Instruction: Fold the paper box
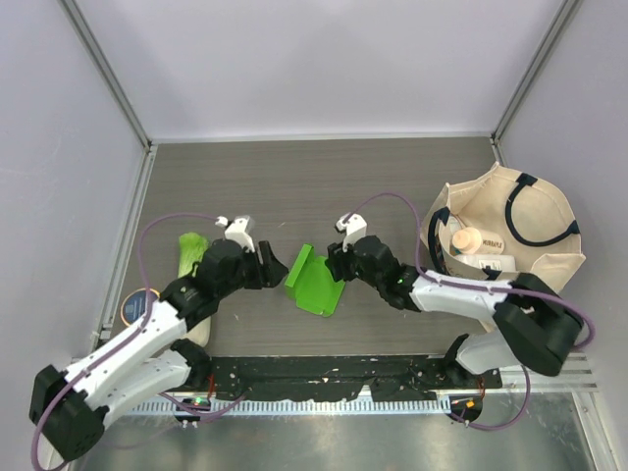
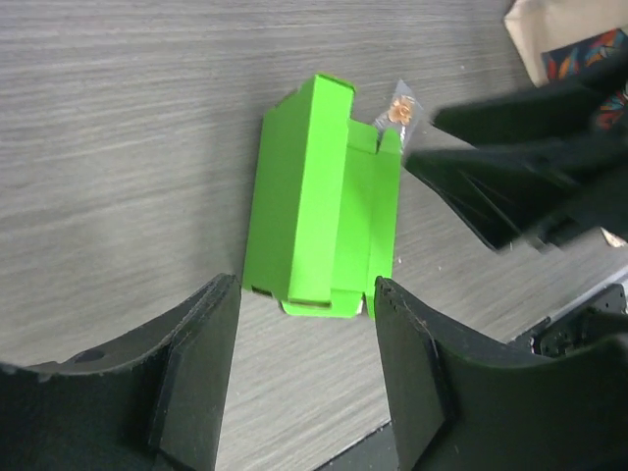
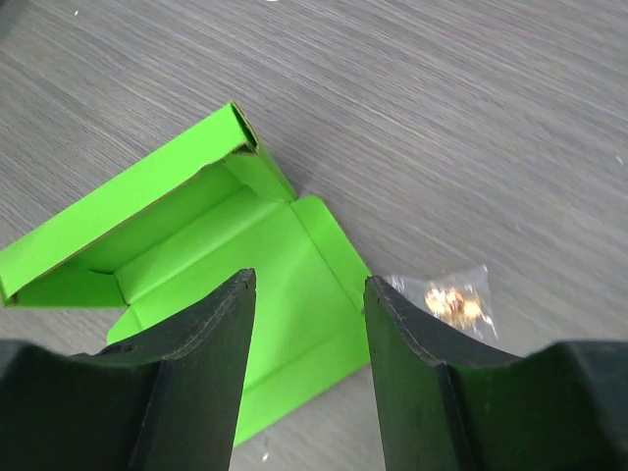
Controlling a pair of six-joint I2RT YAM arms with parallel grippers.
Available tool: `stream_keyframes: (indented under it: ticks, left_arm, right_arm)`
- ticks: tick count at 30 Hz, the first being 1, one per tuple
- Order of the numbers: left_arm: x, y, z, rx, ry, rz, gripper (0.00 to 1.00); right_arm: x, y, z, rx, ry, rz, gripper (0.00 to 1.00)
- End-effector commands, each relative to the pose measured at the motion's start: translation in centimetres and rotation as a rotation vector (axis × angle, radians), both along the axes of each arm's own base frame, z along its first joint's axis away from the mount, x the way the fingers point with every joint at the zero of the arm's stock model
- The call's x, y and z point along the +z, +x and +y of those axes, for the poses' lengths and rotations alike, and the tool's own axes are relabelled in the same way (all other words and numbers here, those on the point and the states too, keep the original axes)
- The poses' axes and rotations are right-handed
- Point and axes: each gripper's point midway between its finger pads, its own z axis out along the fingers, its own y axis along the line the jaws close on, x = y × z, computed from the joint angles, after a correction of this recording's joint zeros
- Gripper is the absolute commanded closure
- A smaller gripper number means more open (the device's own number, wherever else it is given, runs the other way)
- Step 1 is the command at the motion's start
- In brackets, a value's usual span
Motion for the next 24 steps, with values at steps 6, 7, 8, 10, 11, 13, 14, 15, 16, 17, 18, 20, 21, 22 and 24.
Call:
stream_keyframes:
  ticks: [6,7,8,10,11,13,14,15,16,17,18,20,21,22,24]
  left_arm:
    - [-1.9,-3.8,0.9,0.035,-0.06,-0.073,0.43]
    - [-2.2,-4.1,0.7,0.037,-0.075,-0.057,0.47]
    - [-3.0,-4.2,0.6,0.042,-0.069,-0.039,0.52]
    - [-3.7,-4.2,0.2,0.047,-0.072,-0.017,0.57]
    - [-4.5,-4.1,0.0,0.046,-0.056,0.011,0.58]
    - [-5.1,-3.6,-0.4,0.063,-0.051,0.03,0.62]
    - [-6.2,-3.3,-0.5,0.087,-0.029,0.065,0.67]
    - [-6.6,-3.0,-0.5,0.101,-0.021,0.072,0.69]
    - [-6.6,-2.6,-0.7,0.108,-0.017,0.068,0.71]
    - [-6.5,-2.0,-0.8,0.133,-0.011,0.064,0.73]
    - [-7.2,-1.8,-0.8,0.144,0.01,0.079,0.73]
    - [-6.9,-0.6,-0.7,0.191,0.024,0.064,0.76]
    - [-6.9,-0.2,-0.6,0.208,0.044,0.055,0.76]
    - [-6.9,0.1,-0.2,0.226,0.067,0.049,0.76]
    - [-6.0,1.3,0.3,0.261,0.085,0.01,0.76]
  right_arm:
    - [0.4,4.7,5.7,0.268,0.049,-0.231,0.45]
    - [0.2,4.8,6.2,0.284,0.054,-0.231,0.46]
    - [-0.5,5.1,6.3,0.283,0.046,-0.219,0.46]
    - [-0.4,5.5,7.1,0.306,0.055,-0.226,0.46]
    - [-0.3,5.6,7.4,0.314,0.059,-0.228,0.46]
    - [-0.5,5.6,7.6,0.316,0.07,-0.233,0.48]
    - [-0.4,5.9,7.6,0.302,0.074,-0.246,0.48]
    - [-0.4,6.0,7.5,0.296,0.076,-0.246,0.49]
    - [-0.5,6.1,7.5,0.292,0.074,-0.249,0.5]
    - [-0.5,6.2,7.5,0.289,0.076,-0.253,0.51]
    - [-0.5,6.2,7.6,0.291,0.077,-0.254,0.56]
    - [-0.6,6.4,7.7,0.284,0.08,-0.251,0.63]
    - [-0.9,6.4,7.5,0.273,0.073,-0.247,0.7]
    - [-0.9,6.4,7.3,0.265,0.076,-0.248,0.73]
    - [-0.7,6.0,7.1,0.262,0.101,-0.257,0.77]
